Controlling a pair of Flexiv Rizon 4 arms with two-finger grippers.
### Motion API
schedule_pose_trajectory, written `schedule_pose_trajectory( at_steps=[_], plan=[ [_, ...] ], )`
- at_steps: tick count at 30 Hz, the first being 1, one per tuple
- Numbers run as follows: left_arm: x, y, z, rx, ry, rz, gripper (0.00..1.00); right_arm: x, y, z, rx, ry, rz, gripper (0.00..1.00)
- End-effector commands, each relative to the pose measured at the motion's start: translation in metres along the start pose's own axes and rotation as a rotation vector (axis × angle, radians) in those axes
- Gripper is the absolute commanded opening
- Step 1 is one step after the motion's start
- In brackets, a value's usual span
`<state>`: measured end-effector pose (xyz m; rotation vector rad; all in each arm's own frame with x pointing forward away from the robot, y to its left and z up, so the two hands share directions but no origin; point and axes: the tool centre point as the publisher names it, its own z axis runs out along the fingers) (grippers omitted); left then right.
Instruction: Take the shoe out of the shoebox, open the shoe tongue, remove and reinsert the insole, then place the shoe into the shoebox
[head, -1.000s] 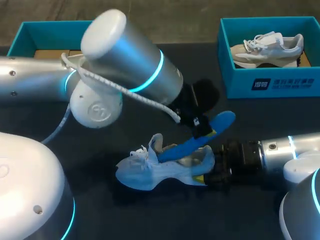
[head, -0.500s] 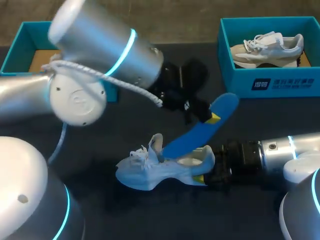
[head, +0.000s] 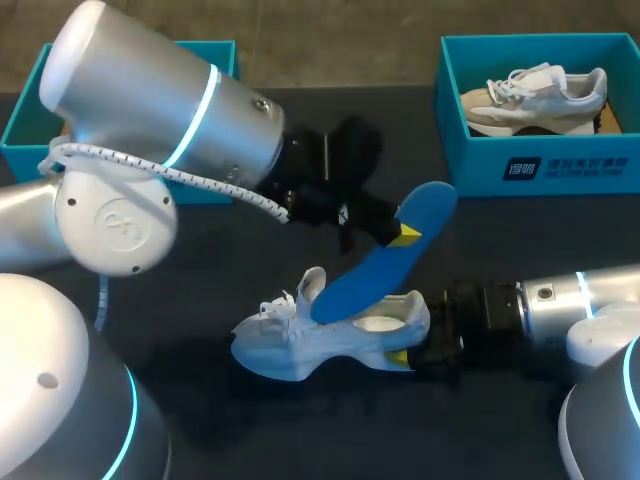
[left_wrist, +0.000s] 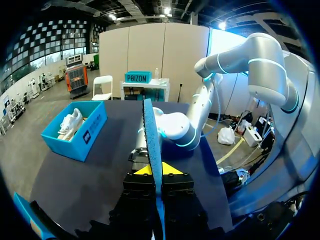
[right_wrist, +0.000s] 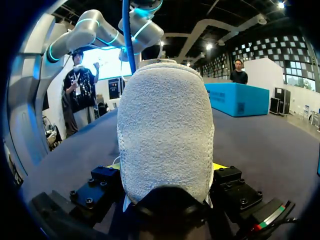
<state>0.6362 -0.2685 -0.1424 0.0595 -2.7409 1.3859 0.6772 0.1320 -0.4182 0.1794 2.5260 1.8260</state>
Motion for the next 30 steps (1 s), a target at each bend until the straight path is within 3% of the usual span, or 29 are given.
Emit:
schedule_pose_trajectory(
  at_steps=[1,4,13,24,27,30],
  plan=[
    [0.001,0.001,-0.001,0.001,0.001,0.0,0.0,0.001,0.0,0.001,0.003,-0.001,0.0,0.0],
    [0.001,0.001,-0.001,0.001,0.001,0.0,0.0,0.001,0.0,0.001,0.003,-0.001,0.0,0.0],
    [-0.002,-0.034,-0.033,0.178,0.036,-0.059,0.0,0.001,0.0,0.001,0.003,-0.001,0.0,0.0],
    [0.016,-0.066,-0.072,0.343,0.083,-0.107,0.0,0.001,0.0,0.001,0.003,-0.001,0.0,0.0],
    [0.023,-0.074,-0.084,0.403,0.167,-0.106,0.0,0.001,0.0,0.001,0.003,-0.001,0.0,0.0],
    [0.023,-0.074,-0.084,0.403,0.167,-0.106,0.0,0.001,0.0,0.001,0.003,-0.001,0.0,0.0]
  ],
)
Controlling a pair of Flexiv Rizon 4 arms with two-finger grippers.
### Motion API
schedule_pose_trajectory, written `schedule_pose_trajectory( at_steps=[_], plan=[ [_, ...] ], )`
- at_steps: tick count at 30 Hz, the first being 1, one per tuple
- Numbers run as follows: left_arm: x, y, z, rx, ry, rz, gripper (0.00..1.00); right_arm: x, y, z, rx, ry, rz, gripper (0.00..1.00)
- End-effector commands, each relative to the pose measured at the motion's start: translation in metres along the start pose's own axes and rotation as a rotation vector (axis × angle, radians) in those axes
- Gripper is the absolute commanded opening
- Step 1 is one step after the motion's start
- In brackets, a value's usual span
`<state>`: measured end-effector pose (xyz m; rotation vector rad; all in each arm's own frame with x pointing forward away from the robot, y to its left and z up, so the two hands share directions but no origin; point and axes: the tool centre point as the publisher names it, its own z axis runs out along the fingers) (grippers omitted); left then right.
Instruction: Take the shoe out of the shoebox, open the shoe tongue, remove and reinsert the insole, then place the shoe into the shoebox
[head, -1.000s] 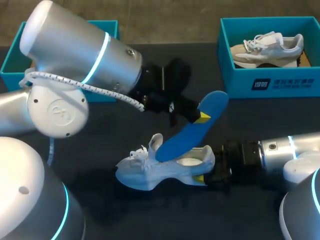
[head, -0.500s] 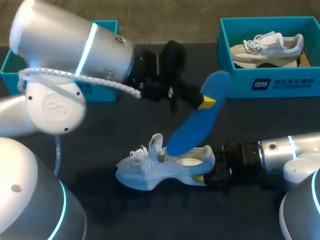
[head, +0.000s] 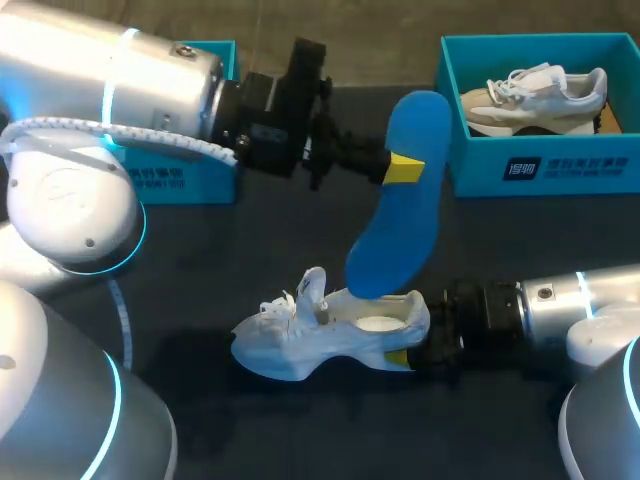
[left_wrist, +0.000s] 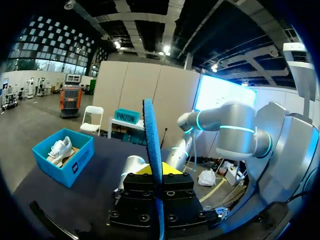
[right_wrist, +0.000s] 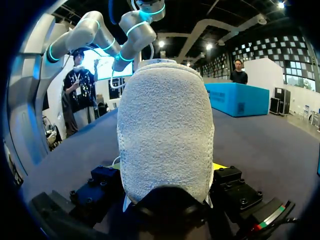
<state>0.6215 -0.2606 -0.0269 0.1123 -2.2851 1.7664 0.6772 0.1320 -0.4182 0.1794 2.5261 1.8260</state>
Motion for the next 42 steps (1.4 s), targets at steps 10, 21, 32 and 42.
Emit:
schedule_pose_trajectory(
  at_steps=[10,21,32,42],
  plan=[
    [0.0,0.009,-0.014,0.027,0.01,0.004,0.0,0.001,0.0,0.001,0.003,-0.001,0.0,0.0],
    [0.027,-0.017,-0.053,0.144,0.027,-0.039,0.0,0.001,0.0,0.001,0.003,-0.001,0.0,0.0],
    [0.048,-0.028,-0.08,0.17,0.028,-0.033,0.0,0.001,0.0,0.001,0.003,-0.001,0.0,0.0],
    [0.043,-0.034,-0.088,0.165,0.012,-0.051,0.0,0.001,0.0,0.001,0.003,-0.001,0.0,0.0]
  ],
)
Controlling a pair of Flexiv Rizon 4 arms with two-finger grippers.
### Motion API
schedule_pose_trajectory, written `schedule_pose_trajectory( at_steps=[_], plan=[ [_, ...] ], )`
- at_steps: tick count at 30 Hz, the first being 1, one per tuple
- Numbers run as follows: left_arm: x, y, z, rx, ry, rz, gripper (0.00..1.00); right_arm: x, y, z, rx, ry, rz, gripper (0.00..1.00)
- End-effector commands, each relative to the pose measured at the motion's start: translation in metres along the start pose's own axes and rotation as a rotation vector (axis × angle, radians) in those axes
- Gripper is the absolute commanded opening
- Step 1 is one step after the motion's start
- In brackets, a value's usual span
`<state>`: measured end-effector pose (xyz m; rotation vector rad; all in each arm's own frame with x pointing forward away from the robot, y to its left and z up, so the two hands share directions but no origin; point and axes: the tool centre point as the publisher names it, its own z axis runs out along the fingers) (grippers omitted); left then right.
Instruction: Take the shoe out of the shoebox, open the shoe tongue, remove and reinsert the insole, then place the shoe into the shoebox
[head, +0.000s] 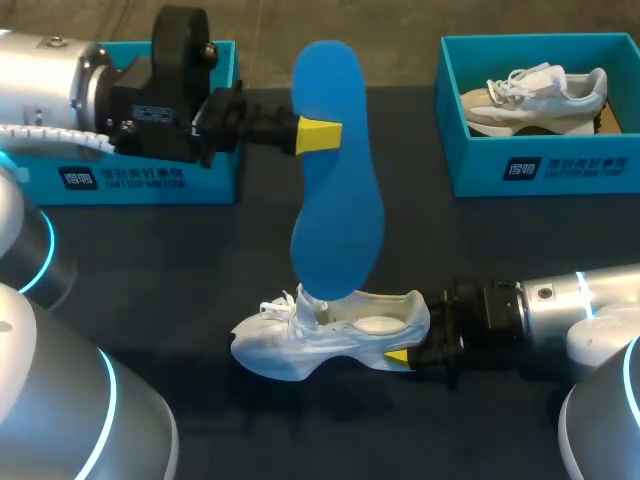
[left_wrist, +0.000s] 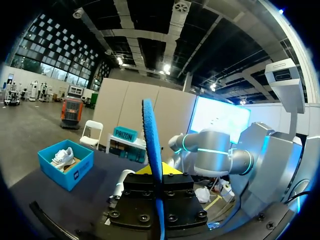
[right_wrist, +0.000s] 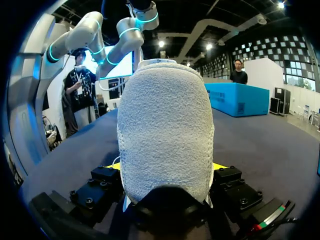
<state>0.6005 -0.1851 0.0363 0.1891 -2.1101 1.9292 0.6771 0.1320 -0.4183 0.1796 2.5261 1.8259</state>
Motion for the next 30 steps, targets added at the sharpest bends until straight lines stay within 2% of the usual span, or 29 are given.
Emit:
schedule_pose_trajectory(
  at_steps=[1,9,10,11,12,20,24,30],
  plan=[
    [0.0,0.0,-0.004,-0.004,0.008,-0.006,0.0,0.001,0.0,0.001,0.003,-0.001,0.0,0.0],
    [-0.002,-0.001,-0.005,-0.003,0.02,-0.011,0.0,0.0,0.0,0.0,0.009,0.0,0.005,0.0],
    [-0.002,-0.001,-0.005,-0.003,0.02,-0.011,0.0,0.0,0.0,-0.001,0.008,-0.002,0.008,0.18],
    [-0.002,-0.001,-0.005,-0.003,0.02,-0.011,0.0,-0.001,0.0,-0.002,0.008,-0.002,0.01,0.77],
    [-0.002,-0.001,-0.005,-0.003,0.02,-0.011,0.0,-0.001,0.0,-0.004,0.013,-0.007,0.014,1.0],
    [-0.002,-0.001,-0.005,-0.003,0.02,-0.011,0.0,-0.002,0.005,-0.023,0.08,-0.024,-0.01,1.0],
    [-0.002,-0.001,-0.005,-0.003,0.02,-0.011,0.0,-0.005,0.01,-0.035,0.169,-0.039,-0.031,1.0],
    [-0.002,-0.001,-0.005,-0.003,0.02,-0.011,0.0,-0.013,0.025,-0.054,0.353,-0.046,-0.062,1.0]
  ],
)
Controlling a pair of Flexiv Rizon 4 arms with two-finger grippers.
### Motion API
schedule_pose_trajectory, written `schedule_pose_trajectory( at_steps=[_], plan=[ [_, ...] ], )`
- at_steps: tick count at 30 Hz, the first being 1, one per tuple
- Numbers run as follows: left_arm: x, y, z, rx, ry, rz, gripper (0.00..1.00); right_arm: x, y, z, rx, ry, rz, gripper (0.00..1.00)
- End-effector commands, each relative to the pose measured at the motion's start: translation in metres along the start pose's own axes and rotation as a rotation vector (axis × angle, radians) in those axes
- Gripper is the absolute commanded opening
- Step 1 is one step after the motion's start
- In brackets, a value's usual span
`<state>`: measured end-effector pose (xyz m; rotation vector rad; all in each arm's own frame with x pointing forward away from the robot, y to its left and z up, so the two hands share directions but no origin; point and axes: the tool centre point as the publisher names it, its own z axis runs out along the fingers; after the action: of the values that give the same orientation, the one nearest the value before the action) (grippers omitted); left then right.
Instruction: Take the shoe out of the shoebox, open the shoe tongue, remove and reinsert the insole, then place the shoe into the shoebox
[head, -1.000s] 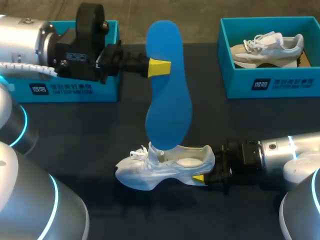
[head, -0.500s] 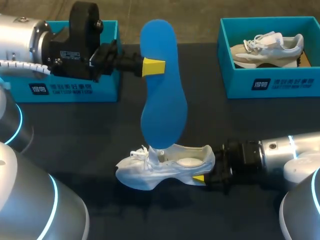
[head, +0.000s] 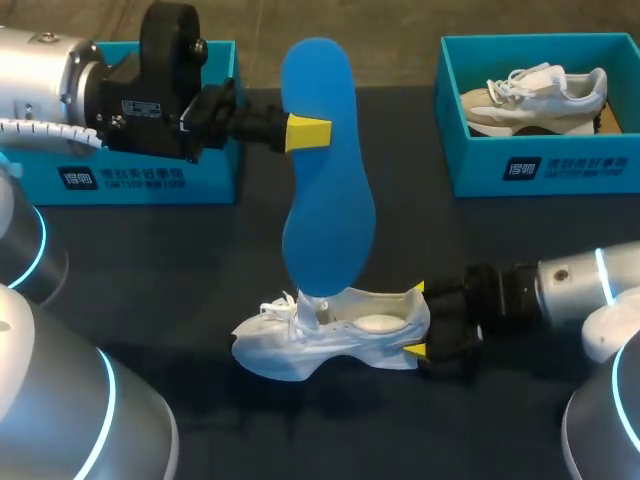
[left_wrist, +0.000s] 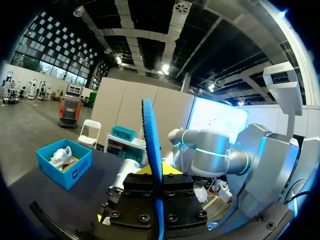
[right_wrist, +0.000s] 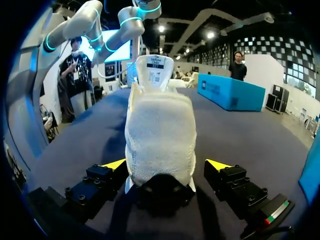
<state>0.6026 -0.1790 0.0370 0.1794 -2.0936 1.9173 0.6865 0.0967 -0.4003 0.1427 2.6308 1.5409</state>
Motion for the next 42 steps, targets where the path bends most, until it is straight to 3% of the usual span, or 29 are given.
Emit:
schedule_pose_trajectory(
  at_steps=[1,8,22,37,42],
  plan=[
    [-0.001,-0.001,0.001,-0.003,0.0,-0.001,0.0,-0.004,0.016,-0.021,0.183,0.018,-0.007,1.0],
    [-0.001,-0.001,0.001,-0.003,0.0,-0.001,0.0,-0.01,0.025,-0.033,0.435,-0.001,-0.033,1.0],
    [-0.001,-0.001,0.001,-0.003,0.0,-0.001,0.0,-0.012,0.043,-0.039,0.751,-0.04,-0.085,1.0],
    [-0.001,-0.001,0.001,-0.003,0.0,-0.001,0.0,-0.006,0.062,-0.038,0.943,0.03,-0.074,1.0],
    [-0.001,-0.001,0.001,-0.003,0.0,-0.001,0.0,-0.005,0.069,-0.037,1.004,0.002,-0.073,1.0]
  ],
)
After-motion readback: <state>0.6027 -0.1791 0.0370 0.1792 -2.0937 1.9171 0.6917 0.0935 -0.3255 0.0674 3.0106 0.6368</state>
